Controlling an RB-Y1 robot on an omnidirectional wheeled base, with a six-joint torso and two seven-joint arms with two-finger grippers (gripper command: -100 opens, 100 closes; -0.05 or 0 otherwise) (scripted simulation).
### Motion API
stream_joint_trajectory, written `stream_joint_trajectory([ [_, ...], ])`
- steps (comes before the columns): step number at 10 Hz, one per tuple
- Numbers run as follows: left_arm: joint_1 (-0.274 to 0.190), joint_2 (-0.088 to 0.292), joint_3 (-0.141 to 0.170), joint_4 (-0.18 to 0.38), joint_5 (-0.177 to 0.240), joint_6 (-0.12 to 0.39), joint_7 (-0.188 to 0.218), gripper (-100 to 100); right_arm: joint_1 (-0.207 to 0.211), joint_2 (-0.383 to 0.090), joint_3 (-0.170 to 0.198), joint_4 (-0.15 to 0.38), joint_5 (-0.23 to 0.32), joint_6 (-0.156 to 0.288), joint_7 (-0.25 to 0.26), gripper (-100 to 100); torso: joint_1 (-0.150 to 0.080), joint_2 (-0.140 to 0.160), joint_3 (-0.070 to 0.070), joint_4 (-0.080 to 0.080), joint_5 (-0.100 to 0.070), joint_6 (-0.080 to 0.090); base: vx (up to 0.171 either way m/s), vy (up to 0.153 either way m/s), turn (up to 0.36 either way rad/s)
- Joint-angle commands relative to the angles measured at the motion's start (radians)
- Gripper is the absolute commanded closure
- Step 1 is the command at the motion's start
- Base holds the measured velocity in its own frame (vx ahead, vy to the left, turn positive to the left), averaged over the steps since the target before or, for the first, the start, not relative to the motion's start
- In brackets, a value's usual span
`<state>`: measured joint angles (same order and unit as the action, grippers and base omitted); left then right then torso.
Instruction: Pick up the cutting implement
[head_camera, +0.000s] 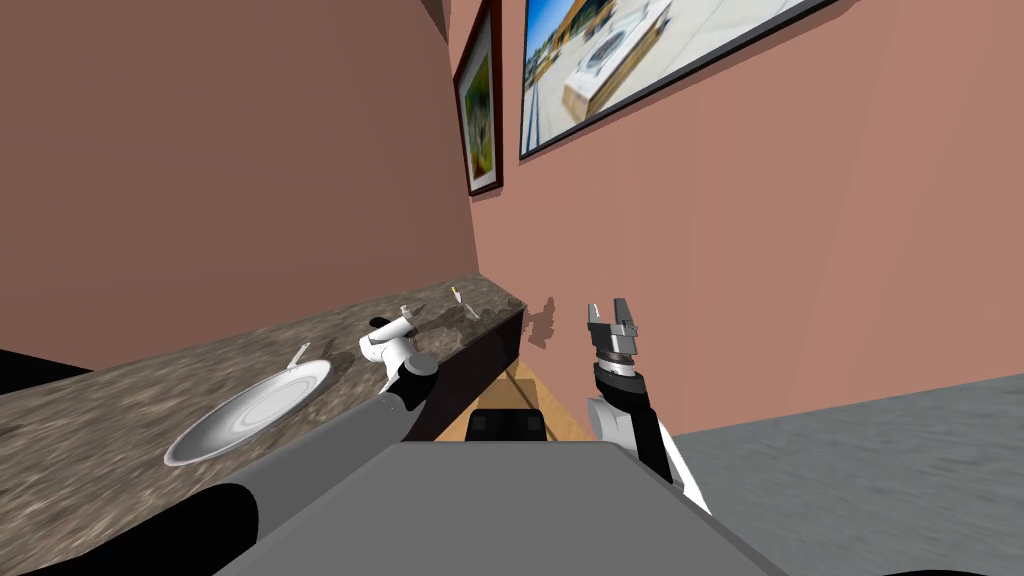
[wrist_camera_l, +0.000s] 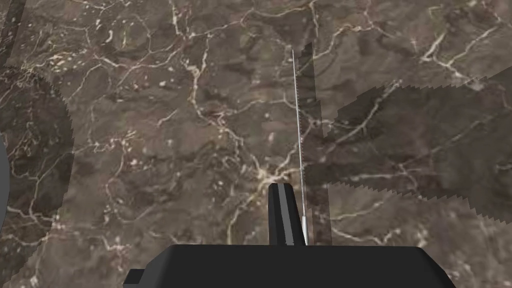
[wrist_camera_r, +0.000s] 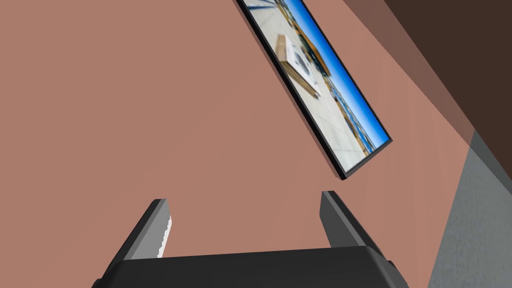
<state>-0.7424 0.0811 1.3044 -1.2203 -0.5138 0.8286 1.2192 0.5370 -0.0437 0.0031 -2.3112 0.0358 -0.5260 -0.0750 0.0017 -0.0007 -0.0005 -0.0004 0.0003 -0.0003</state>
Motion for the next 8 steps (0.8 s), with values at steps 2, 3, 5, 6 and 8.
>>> stream_joint_trajectory([
  [2,0.0,0.0,0.0,0.0,0.0,0.0,0.0,100,0.0,0.0,0.0,0.0,0.0,0.0,0.0,0,0.0,0.0,0.0,0.0,0.0,0.0,0.0,0.0,0.0],
  [3,0.0,0.0,0.0,0.0,0.0,0.0,0.0,0,0.0,0.0,0.0,0.0,0.0,0.0,0.0,0,0.0,0.0,0.0,0.0,0.0,0.0,0.0,0.0,0.0],
  [5,0.005,0.031,0.006,0.026,0.038,-0.014,0.006,-100,0.0,0.0,0.0,0.0,0.0,0.0,0.0,0,0.0,0.0,0.0,0.0,0.0,0.0,-0.008,-0.011,-0.031],
  [6,0.001,0.032,0.013,0.031,0.055,-0.02,0.014,-100,0.0,0.0,0.0,0.0,0.0,0.0,0.0,0,-0.001,0.001,0.0,0.0,0.0,0.0,-0.036,-0.007,-0.028],
  [8,-0.011,0.001,0.033,0.023,0.079,-0.028,0.034,-100,0.0,0.0,0.0,0.0,0.0,0.0,0.0,0,0.0,0.003,0.002,0.001,0.0,0.0,-0.063,0.022,0.021],
])
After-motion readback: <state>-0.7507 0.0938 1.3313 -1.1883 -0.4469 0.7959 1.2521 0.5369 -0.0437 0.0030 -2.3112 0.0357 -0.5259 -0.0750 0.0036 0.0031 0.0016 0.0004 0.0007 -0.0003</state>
